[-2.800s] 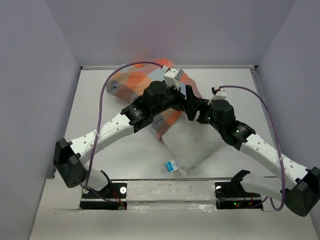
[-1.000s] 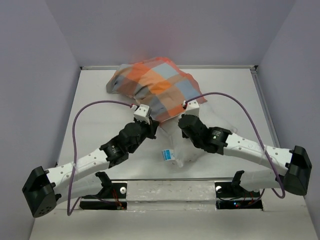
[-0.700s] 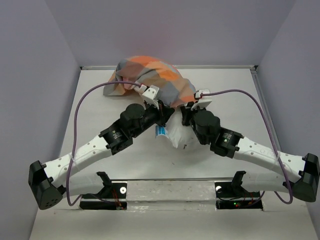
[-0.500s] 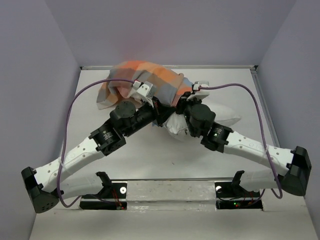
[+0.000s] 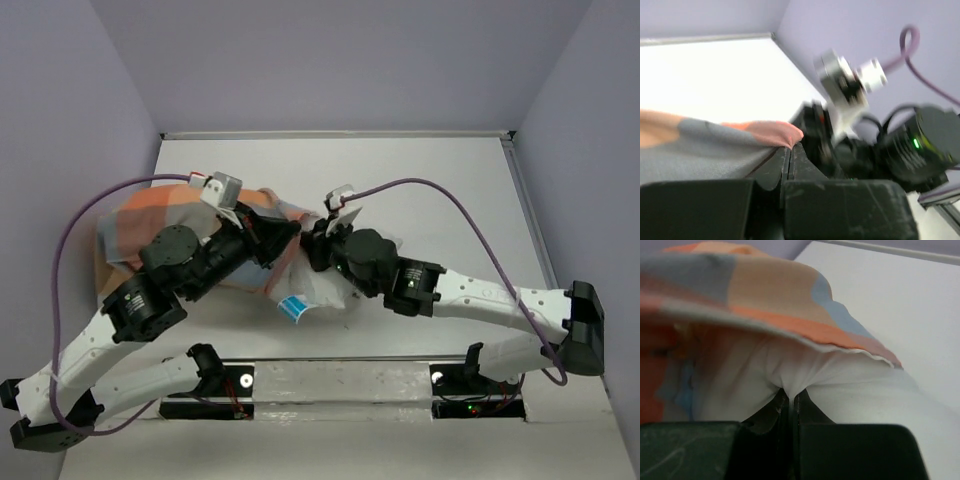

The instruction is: Put the pillow into the pillowcase

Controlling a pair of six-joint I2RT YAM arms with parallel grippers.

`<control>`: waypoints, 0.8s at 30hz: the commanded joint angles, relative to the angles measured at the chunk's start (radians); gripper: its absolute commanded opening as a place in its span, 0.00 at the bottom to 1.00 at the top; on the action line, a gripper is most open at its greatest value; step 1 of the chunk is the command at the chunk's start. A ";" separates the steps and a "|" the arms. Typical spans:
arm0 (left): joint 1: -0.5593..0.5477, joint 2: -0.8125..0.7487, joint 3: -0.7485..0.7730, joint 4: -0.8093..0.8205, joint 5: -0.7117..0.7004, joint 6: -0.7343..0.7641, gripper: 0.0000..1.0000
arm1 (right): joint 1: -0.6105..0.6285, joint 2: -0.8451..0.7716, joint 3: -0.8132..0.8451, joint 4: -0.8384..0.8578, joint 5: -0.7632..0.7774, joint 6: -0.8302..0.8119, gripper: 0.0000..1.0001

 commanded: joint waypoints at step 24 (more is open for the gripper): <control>0.109 0.824 0.602 0.080 -0.010 0.235 0.99 | -0.736 0.026 -0.165 -0.061 -0.514 0.466 0.00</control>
